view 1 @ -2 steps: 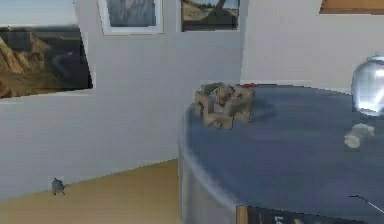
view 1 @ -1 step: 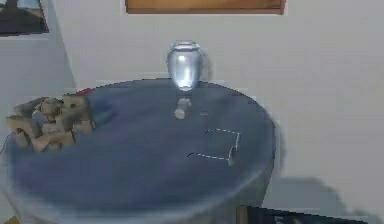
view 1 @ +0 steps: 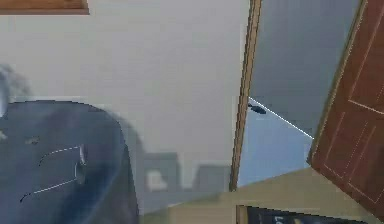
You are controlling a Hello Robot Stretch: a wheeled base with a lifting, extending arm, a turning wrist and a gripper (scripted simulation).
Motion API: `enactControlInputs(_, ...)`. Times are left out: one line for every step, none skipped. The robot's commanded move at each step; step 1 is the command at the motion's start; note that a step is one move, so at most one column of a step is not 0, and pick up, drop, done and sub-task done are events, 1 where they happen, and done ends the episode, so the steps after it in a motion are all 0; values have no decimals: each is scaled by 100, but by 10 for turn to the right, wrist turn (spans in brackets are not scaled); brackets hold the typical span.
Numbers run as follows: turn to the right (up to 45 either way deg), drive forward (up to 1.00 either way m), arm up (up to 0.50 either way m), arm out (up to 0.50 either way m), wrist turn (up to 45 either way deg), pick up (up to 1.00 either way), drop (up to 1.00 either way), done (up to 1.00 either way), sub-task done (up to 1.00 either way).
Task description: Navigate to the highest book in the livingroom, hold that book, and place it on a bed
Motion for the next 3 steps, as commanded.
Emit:
enactControlInputs(390, 0, 0, 0, 0, 0, 0, 0, 0)
enactControlInputs(0, 85, 0, 0, 0, 0, 0, 0, 0)
enactControlInputs(-90, 0, 0, 0, 0, 0, 0, 0, 0)
